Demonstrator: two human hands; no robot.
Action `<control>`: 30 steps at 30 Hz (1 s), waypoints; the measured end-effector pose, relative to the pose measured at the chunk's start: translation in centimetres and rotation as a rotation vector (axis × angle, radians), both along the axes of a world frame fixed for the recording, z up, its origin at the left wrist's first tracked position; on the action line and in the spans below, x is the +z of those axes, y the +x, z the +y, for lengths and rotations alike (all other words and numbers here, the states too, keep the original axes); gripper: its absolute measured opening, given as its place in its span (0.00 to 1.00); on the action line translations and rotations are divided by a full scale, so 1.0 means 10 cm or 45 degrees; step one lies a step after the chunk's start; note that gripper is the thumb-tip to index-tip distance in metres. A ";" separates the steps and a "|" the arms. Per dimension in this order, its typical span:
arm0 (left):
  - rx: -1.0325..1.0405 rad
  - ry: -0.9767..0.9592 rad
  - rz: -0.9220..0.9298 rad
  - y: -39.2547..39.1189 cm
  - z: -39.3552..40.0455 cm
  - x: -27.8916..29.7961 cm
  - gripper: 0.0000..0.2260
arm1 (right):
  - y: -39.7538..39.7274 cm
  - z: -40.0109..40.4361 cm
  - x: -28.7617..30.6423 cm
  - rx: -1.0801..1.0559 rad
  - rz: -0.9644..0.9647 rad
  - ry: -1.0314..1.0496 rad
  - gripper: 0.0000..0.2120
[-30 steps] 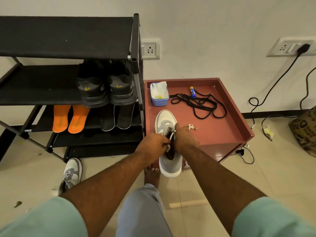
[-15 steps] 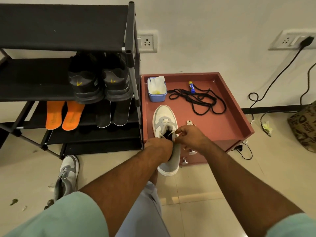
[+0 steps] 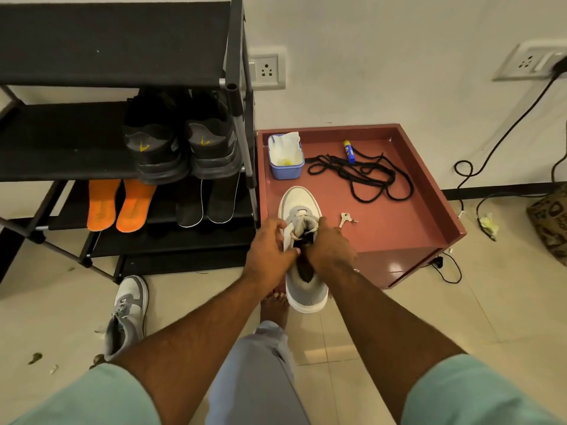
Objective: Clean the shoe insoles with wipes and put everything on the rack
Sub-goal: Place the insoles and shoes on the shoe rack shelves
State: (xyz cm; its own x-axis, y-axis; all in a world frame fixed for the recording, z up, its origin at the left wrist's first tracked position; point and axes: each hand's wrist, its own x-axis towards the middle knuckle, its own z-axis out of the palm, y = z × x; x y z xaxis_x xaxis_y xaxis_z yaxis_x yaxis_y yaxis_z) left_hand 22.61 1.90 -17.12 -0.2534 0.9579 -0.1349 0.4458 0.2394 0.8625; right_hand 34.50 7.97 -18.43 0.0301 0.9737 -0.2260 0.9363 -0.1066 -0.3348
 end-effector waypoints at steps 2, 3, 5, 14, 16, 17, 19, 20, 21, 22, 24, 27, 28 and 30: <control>-0.029 -0.098 -0.081 -0.01 0.01 -0.06 0.16 | -0.01 0.06 0.02 -0.118 0.126 -0.038 0.17; -0.023 -0.109 -0.110 -0.01 0.01 -0.08 0.14 | 0.00 0.08 0.01 -0.152 0.179 -0.052 0.17; -0.028 -0.094 -0.122 -0.03 0.02 -0.08 0.14 | 0.03 0.08 0.01 -0.128 0.261 -0.061 0.18; -0.074 -0.129 -0.117 0.02 0.05 -0.03 0.08 | 0.16 -0.03 -0.07 -0.021 0.493 -0.132 0.11; -0.055 -0.139 -0.139 0.00 0.05 0.01 0.08 | 0.13 -0.07 -0.02 -0.054 0.458 -0.097 0.11; -0.049 -0.134 -0.147 -0.01 0.04 0.04 0.08 | 0.13 -0.10 0.02 -0.077 0.471 -0.082 0.11; -0.058 -0.110 -0.182 -0.01 -0.02 0.12 0.08 | 0.13 -0.17 0.11 -0.125 0.482 -0.062 0.10; -0.061 -0.087 -0.209 -0.01 -0.07 0.19 0.09 | 0.13 -0.22 0.18 -0.147 0.478 -0.049 0.10; -0.054 -0.065 -0.236 0.00 -0.12 0.24 0.10 | 0.14 -0.26 0.25 -0.166 0.480 -0.035 0.10; -0.043 -0.038 -0.266 0.00 -0.19 0.33 0.09 | 0.15 -0.34 0.35 -0.178 0.491 -0.025 0.09; -0.013 -0.001 -0.289 0.02 -0.33 0.52 0.08 | 0.17 -0.47 0.57 -0.149 0.487 -0.017 0.08; 0.073 0.061 -0.273 0.00 -0.63 0.84 0.15 | 0.15 -0.76 1.02 -0.079 0.466 -0.030 0.06; 0.113 0.090 -0.294 -0.02 -0.74 0.95 0.16 | 0.13 -0.85 1.17 -0.055 0.471 -0.035 0.06; 0.193 0.147 -0.355 -0.12 -0.99 1.15 0.13 | 0.03 -1.04 1.45 0.021 0.462 -0.041 0.07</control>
